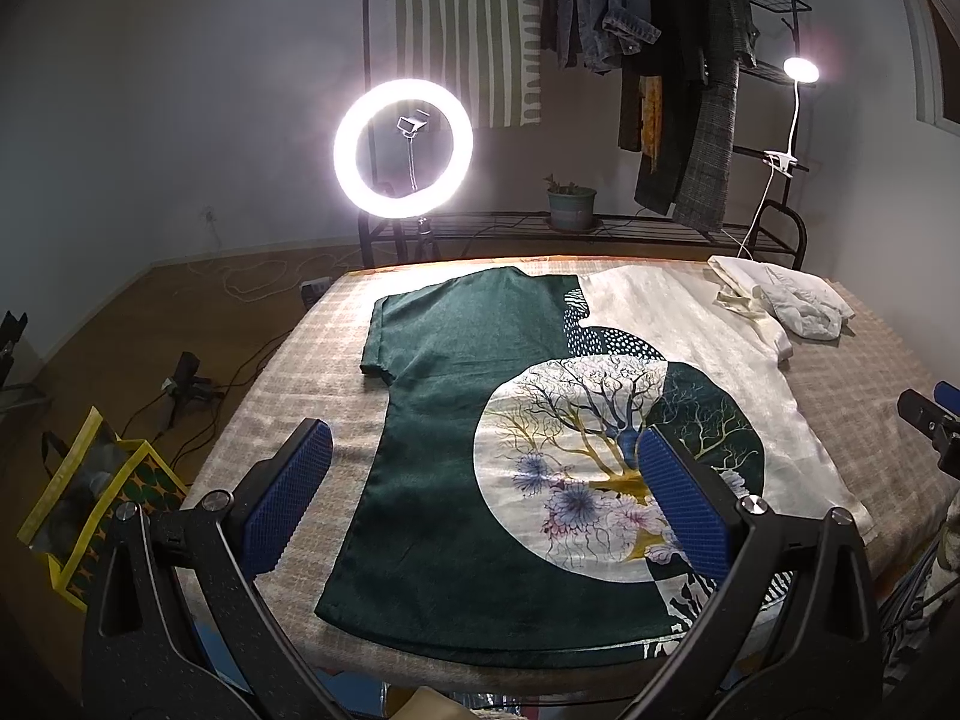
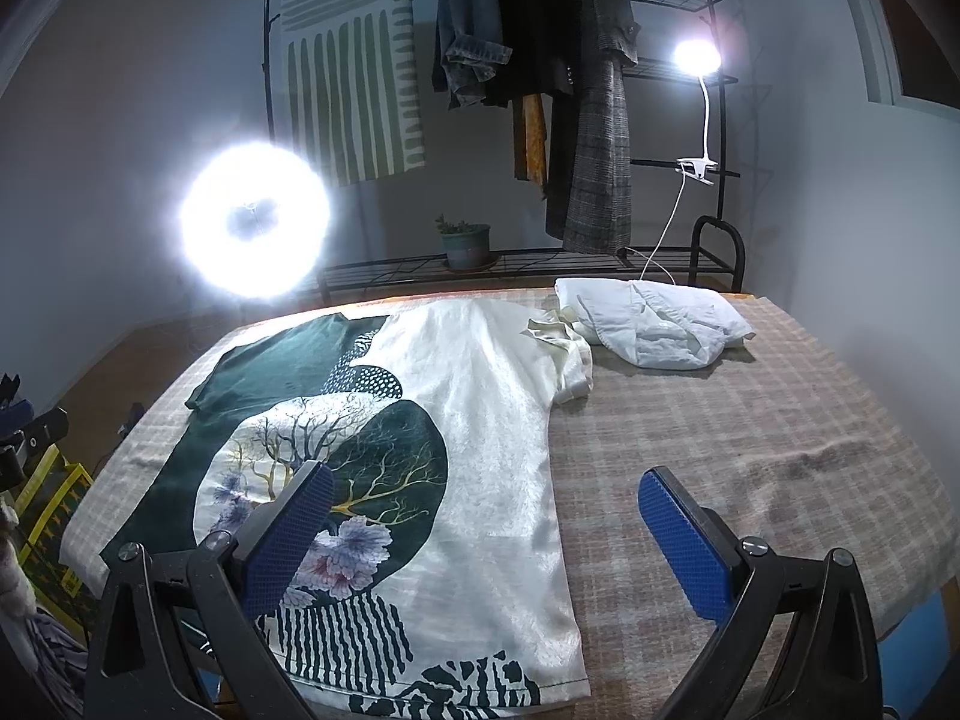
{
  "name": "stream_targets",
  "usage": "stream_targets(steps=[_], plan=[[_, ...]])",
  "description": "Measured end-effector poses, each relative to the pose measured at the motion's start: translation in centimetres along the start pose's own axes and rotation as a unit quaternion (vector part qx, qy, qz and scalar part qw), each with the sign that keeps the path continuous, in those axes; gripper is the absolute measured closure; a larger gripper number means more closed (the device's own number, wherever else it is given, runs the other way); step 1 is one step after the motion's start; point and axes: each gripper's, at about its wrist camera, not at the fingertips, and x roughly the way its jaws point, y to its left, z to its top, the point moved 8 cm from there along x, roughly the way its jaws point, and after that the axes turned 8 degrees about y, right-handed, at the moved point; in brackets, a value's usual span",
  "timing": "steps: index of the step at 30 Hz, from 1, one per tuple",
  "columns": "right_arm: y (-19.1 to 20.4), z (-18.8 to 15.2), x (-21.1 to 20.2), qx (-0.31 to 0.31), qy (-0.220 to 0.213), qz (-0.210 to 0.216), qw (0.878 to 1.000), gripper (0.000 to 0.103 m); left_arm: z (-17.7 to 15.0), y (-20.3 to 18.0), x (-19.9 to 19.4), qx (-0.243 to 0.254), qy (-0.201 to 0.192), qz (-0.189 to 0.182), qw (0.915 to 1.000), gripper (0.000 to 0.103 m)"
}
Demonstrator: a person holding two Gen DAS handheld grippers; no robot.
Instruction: Fold small clothes
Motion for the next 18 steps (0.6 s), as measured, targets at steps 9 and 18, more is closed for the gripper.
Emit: stream_targets(steps=[9,18], plan=[[0.1,0.2,0.4,0.002,0.005,0.011,1.000,0.000,-0.3,0.9,0.3,-0.002,0.008,0.007,0.9999,0.000],[0.7,0.4,1.2,0.009,0.020,0.028,0.999,0.000,-0.2,1.6,0.8,-0.008,0.022,0.020,0.9995,0.000]])
